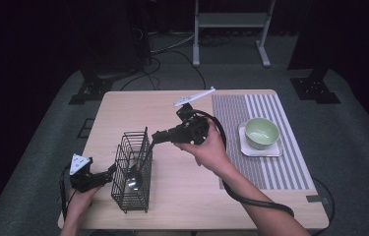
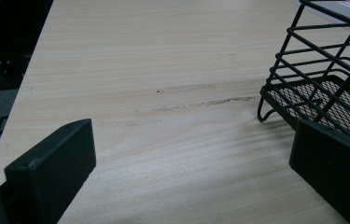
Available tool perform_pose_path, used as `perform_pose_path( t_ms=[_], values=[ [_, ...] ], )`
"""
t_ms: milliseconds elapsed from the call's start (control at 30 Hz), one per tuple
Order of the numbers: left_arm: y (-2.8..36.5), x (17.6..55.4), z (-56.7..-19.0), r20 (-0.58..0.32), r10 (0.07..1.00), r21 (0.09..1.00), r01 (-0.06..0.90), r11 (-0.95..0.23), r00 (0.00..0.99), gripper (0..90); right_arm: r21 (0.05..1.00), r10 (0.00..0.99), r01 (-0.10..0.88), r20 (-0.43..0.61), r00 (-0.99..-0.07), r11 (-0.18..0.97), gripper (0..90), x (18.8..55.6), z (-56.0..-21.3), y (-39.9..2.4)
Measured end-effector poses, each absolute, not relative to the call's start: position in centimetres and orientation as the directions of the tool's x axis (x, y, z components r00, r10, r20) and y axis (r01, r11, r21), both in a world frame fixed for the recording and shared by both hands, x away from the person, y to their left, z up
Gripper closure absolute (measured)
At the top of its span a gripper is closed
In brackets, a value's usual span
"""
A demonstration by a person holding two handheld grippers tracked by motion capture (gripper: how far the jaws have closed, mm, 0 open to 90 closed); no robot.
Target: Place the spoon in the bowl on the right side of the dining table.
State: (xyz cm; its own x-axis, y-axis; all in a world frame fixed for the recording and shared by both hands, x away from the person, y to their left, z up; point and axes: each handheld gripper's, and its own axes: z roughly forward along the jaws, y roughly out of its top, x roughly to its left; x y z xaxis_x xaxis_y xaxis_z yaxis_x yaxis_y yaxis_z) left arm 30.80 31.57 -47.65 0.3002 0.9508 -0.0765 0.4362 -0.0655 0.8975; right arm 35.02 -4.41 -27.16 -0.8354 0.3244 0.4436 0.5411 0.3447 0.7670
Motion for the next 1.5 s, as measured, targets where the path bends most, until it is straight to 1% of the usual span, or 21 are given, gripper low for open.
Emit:
perform_pose_path(
  t_ms=[533,900,1200,1500],
  values=[
    [31.6,30.8,-47.6,-0.073,0.951,0.898,0.435,-0.068,0.300,0.0,0.767,0.351,0.569,0.467,-0.812,0.297,88.5,35.1,-27.0,-7.8],
    [31.5,30.8,-47.6,-0.072,0.951,0.897,0.436,-0.070,0.302,0.0,0.753,0.367,0.592,0.484,-0.794,0.286,88.5,35.2,-27.9,-9.7],
    [31.5,30.8,-47.6,-0.073,0.951,0.898,0.435,-0.070,0.302,0.0,0.746,0.380,0.601,0.487,-0.787,0.288,88.5,35.3,-28.4,-10.4],
    [31.6,30.8,-47.6,-0.074,0.951,0.898,0.435,-0.067,0.300,0.0,0.724,0.420,0.626,0.491,-0.763,0.291,88.5,35.8,-29.6,-11.8]
  ],
)
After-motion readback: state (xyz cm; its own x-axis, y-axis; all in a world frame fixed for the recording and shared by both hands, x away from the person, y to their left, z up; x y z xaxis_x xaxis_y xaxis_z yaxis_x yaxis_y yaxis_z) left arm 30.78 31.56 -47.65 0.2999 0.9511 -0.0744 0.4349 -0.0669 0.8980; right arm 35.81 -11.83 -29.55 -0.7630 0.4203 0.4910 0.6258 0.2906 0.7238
